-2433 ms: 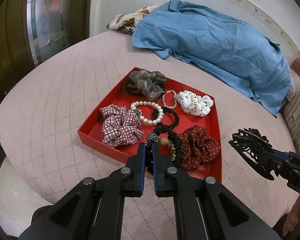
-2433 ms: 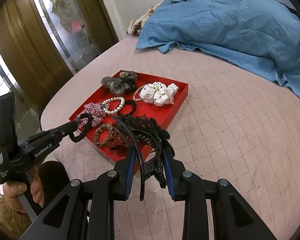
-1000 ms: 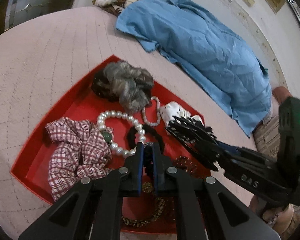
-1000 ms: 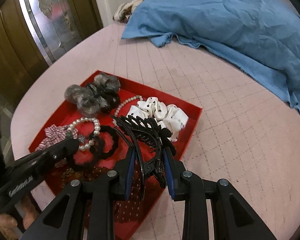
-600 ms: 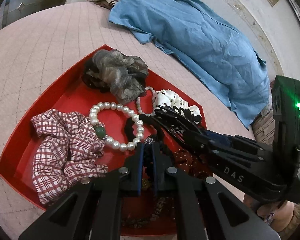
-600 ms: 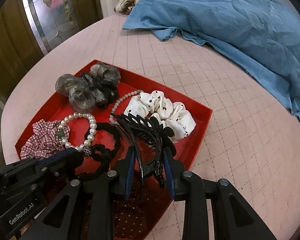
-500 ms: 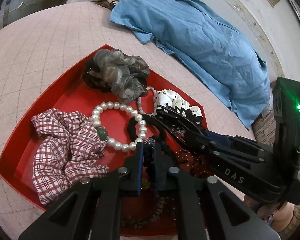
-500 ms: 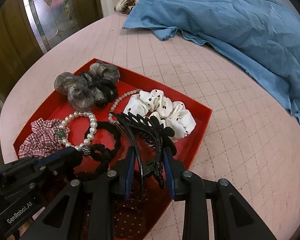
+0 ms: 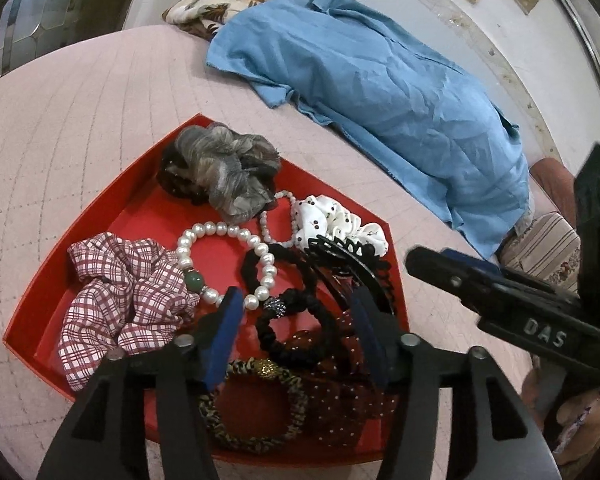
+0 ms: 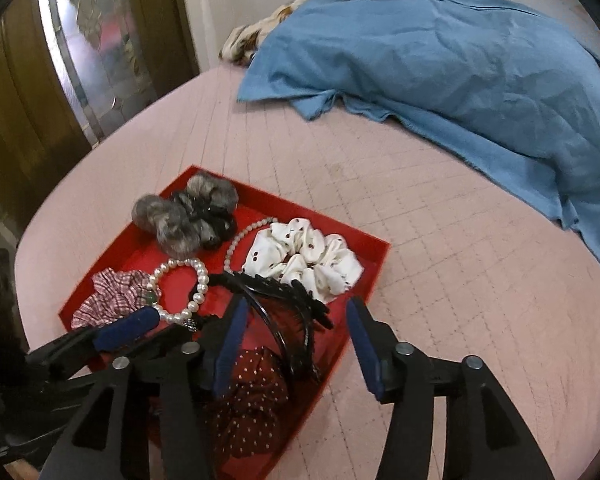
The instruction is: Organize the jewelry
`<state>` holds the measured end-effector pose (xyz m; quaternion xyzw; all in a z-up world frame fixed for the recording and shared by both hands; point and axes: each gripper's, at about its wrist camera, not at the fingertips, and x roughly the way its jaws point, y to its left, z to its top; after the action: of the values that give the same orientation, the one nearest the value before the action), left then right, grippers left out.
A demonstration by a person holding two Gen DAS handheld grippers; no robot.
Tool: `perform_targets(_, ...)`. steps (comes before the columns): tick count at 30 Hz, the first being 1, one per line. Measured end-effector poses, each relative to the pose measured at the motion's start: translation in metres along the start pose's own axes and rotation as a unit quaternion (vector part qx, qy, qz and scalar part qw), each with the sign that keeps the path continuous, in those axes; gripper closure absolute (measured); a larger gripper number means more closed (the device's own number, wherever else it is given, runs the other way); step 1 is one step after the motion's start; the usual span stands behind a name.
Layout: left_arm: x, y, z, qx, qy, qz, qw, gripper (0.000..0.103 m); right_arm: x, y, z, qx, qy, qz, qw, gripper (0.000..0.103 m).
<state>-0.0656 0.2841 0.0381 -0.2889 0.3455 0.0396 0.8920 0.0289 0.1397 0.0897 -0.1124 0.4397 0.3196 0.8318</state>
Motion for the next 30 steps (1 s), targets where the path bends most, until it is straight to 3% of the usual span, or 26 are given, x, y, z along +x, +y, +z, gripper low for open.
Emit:
perform_targets(4, -0.005, -0.002, -0.001, 0.002, -0.010, -0.004, 0.9999, 0.026, -0.014, -0.009, -0.013, 0.013, -0.004, -0.006, 1.000, 0.046)
perform_targets(10, -0.009, -0.014, -0.006, 0.027, -0.021, -0.007, 0.9994, 0.020, -0.034, -0.017, -0.043, 0.006, -0.013, -0.054, 0.998, 0.040)
perform_targets(18, -0.029, -0.030, -0.012, 0.056, -0.067, 0.085, 0.9925, 0.019, -0.059, -0.040, -0.072, 0.021, -0.026, -0.065, 0.997, 0.039)
perform_targets(21, -0.046, -0.042, -0.017, 0.071, -0.099, 0.133, 0.9836, 0.018, -0.066, -0.055, -0.085, 0.046, -0.025, -0.057, 0.997, 0.038)
perform_targets(23, -0.057, -0.050, -0.019, 0.076, -0.119, 0.159, 0.9771, 0.012, -0.068, -0.063, -0.093, 0.061, -0.026, -0.053, 0.996, 0.038)
perform_targets(30, -0.099, -0.086, -0.027, 0.109, -0.181, 0.240, 0.9476, 0.006, -0.082, -0.083, -0.119, 0.104, -0.035, -0.038, 0.993, 0.038)
